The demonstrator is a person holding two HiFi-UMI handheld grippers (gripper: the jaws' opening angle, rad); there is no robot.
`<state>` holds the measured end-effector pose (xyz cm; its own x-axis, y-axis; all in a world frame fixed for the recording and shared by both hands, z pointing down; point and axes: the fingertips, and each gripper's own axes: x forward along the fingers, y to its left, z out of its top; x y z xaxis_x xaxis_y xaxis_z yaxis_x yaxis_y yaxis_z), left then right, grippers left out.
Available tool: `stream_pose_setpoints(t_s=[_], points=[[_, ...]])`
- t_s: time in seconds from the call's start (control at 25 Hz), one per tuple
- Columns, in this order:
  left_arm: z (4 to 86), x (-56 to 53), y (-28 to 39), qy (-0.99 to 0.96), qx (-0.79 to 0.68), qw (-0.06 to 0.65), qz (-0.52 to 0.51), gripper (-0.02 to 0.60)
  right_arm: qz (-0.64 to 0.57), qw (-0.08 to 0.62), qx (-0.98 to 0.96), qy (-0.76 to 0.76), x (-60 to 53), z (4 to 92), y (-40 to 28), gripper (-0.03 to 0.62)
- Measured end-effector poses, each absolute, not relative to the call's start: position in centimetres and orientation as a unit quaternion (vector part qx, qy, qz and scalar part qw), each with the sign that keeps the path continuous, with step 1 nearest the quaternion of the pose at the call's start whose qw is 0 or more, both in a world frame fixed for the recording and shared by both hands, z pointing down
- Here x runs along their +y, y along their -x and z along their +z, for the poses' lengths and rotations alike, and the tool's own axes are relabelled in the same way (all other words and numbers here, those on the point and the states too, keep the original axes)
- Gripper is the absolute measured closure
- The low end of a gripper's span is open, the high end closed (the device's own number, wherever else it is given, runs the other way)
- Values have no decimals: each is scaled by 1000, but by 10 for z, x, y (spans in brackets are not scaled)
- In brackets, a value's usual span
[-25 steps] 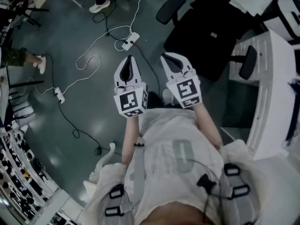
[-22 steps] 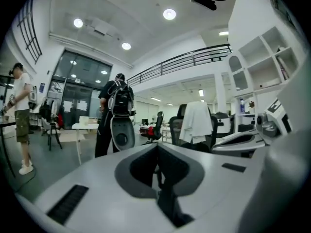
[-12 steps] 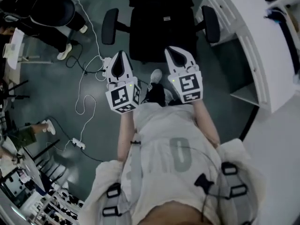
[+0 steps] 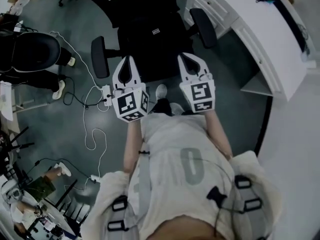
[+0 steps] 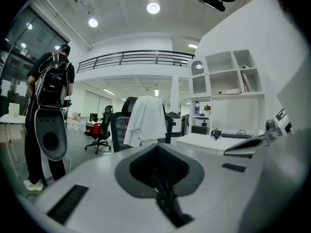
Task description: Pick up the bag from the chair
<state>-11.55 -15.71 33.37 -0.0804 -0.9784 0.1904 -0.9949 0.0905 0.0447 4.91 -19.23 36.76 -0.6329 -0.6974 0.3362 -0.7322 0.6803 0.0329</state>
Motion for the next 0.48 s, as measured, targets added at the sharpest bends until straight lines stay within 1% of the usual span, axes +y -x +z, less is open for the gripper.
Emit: stream_pose_setpoints(t_s=[0.48], points=[[343,-210,179,-695,-712,93,40,574,83,167,-874,-448,-234,374,-1,586]])
